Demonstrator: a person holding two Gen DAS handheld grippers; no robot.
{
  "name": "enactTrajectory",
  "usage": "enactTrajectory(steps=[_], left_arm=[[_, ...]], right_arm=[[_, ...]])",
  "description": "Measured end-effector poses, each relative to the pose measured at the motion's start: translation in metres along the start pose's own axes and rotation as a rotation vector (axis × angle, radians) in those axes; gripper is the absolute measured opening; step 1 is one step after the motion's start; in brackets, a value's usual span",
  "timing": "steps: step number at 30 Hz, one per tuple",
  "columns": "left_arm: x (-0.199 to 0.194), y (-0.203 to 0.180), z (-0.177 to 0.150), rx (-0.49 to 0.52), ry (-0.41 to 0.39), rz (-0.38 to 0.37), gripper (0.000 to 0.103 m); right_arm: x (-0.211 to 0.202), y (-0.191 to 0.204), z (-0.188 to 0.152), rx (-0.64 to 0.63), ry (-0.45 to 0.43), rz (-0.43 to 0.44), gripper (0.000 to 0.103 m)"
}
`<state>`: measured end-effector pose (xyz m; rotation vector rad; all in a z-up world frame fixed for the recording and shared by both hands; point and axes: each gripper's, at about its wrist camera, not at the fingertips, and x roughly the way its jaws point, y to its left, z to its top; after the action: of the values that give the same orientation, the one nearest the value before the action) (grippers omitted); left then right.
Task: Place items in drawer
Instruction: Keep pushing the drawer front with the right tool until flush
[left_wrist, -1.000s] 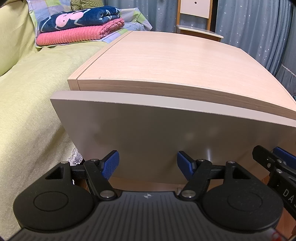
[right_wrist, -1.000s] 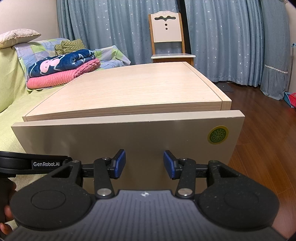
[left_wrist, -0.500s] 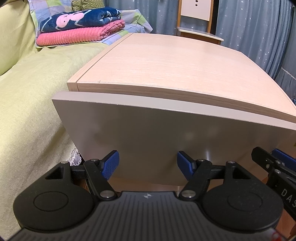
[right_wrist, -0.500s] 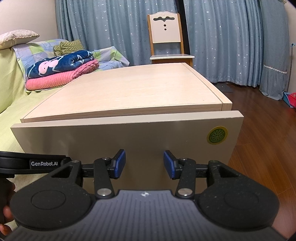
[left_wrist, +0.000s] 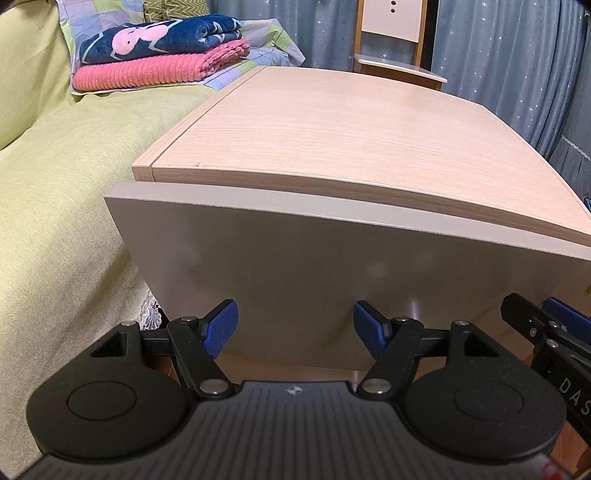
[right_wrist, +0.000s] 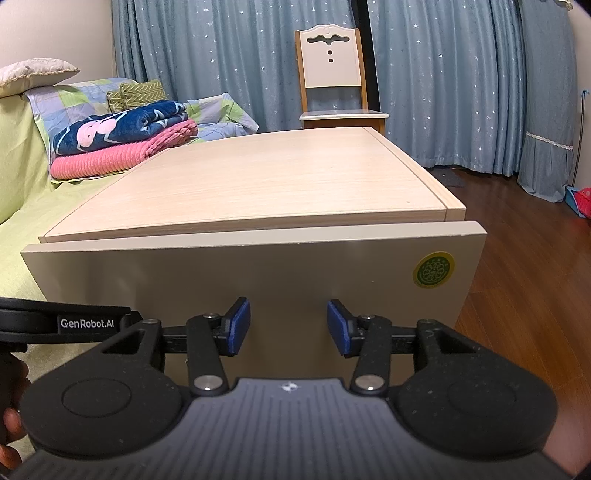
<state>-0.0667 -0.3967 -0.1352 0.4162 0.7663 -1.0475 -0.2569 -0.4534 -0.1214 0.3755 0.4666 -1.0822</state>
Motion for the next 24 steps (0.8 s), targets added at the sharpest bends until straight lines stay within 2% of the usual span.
enactTrajectory(steps=[22, 24], left_arm=[[0.006, -0.001, 0.005, -0.014, -0.007, -0.001, 0.071], [0.007, -0.001, 0.005, -0.014, -0.007, -0.001, 0.071]], right_arm=[[0.008, -0.002, 0.006, 0.004, -0.008, -0.009, 0.042], [0.003, 0.012, 0.005, 0.003, -0.009, -0.010, 0.042]])
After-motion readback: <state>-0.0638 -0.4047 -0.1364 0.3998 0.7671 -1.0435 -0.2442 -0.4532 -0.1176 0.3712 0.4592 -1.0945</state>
